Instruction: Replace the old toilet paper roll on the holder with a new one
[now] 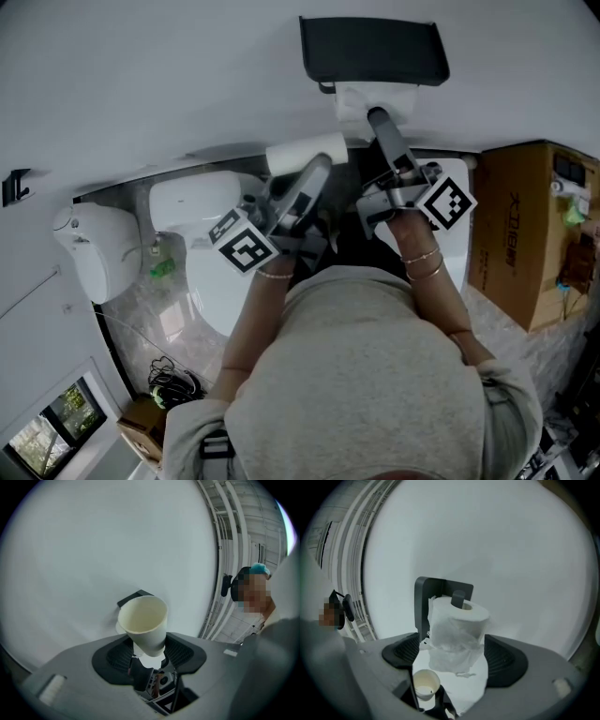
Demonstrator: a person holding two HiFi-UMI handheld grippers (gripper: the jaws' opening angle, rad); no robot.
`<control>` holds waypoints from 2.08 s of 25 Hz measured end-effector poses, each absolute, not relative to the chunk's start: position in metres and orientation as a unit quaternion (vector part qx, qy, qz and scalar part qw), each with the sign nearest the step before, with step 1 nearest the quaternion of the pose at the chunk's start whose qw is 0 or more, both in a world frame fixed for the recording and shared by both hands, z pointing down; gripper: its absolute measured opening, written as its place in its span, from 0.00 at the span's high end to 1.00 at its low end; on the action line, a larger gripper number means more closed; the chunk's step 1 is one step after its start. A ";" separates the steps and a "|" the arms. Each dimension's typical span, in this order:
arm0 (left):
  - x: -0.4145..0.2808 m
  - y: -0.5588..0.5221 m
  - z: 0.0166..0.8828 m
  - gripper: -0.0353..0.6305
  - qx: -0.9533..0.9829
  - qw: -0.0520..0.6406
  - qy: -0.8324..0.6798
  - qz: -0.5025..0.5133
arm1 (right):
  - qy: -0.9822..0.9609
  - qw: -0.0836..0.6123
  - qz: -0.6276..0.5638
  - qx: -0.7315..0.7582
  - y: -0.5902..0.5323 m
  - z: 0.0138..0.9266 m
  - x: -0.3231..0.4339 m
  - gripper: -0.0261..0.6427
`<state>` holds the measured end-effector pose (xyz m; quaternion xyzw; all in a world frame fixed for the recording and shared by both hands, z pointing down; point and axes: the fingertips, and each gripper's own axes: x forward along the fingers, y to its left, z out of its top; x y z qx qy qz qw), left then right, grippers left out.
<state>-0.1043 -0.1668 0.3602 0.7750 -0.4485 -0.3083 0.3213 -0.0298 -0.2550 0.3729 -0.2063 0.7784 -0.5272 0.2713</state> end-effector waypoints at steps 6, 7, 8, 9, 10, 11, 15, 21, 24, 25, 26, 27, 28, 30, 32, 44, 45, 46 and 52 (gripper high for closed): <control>-0.091 -0.167 0.353 0.63 0.791 0.321 -0.423 -0.305 | 0.783 0.270 -0.517 -0.218 -0.247 0.371 -0.018 0.32; -0.089 -0.167 0.353 0.63 0.793 0.321 -0.419 -0.303 | 0.782 0.270 -0.516 -0.220 -0.246 0.372 -0.016 0.32; -0.086 -0.167 0.352 0.63 0.796 0.322 -0.414 -0.302 | 0.781 0.271 -0.516 -0.223 -0.245 0.372 -0.013 0.32; -0.084 -0.167 0.352 0.63 0.799 0.322 -0.410 -0.300 | 0.780 0.272 -0.516 -0.226 -0.244 0.372 -0.011 0.32; -0.081 -0.167 0.350 0.62 0.801 0.322 -0.406 -0.299 | 0.781 0.272 -0.513 -0.230 -0.242 0.371 -0.008 0.32; -0.079 -0.167 0.349 0.62 0.804 0.322 -0.402 -0.298 | 0.784 0.270 -0.509 -0.232 -0.240 0.370 -0.006 0.32; -0.071 -0.171 0.343 0.62 0.815 0.315 -0.389 -0.290 | 0.803 0.258 -0.478 -0.246 -0.233 0.363 0.000 0.34; -0.062 -0.177 0.336 0.62 0.829 0.309 -0.370 -0.285 | 0.824 0.259 -0.431 -0.260 -0.222 0.344 0.011 0.38; -0.057 -0.178 0.330 0.62 0.833 0.306 -0.361 -0.288 | 0.829 0.269 -0.414 -0.264 -0.219 0.333 0.018 0.41; -0.056 -0.178 0.328 0.63 0.835 0.303 -0.358 -0.289 | 0.830 0.272 -0.409 -0.265 -0.218 0.329 0.019 0.44; -0.056 -0.178 0.324 0.63 0.837 0.298 -0.357 -0.289 | 0.832 0.274 -0.402 -0.266 -0.216 0.325 0.020 0.47; -0.055 -0.178 0.321 0.63 0.840 0.292 -0.356 -0.288 | 0.836 0.275 -0.393 -0.267 -0.214 0.321 0.020 0.52; -0.054 -0.179 0.318 0.62 0.843 0.286 -0.355 -0.287 | 0.840 0.275 -0.383 -0.266 -0.212 0.317 0.020 0.56; -0.053 -0.179 0.313 0.62 0.847 0.277 -0.353 -0.285 | 0.850 0.274 -0.367 -0.262 -0.208 0.309 0.018 0.62; -0.054 -0.179 0.309 0.63 0.849 0.273 -0.351 -0.286 | 0.856 0.275 -0.354 -0.257 -0.205 0.302 0.016 0.68; -0.070 -0.182 0.300 0.63 0.848 0.247 -0.362 -0.299 | 0.880 0.261 -0.315 -0.242 -0.202 0.287 0.005 0.86; -0.072 -0.182 0.299 0.63 0.847 0.245 -0.363 -0.301 | 0.881 0.262 -0.312 -0.240 -0.202 0.286 0.005 0.87; -0.074 -0.183 0.298 0.63 0.846 0.243 -0.365 -0.303 | 0.882 0.265 -0.309 -0.237 -0.203 0.284 0.005 0.88; -0.075 -0.189 0.298 0.63 0.846 0.240 -0.367 -0.305 | 0.880 0.270 -0.309 -0.241 -0.209 0.285 0.006 0.95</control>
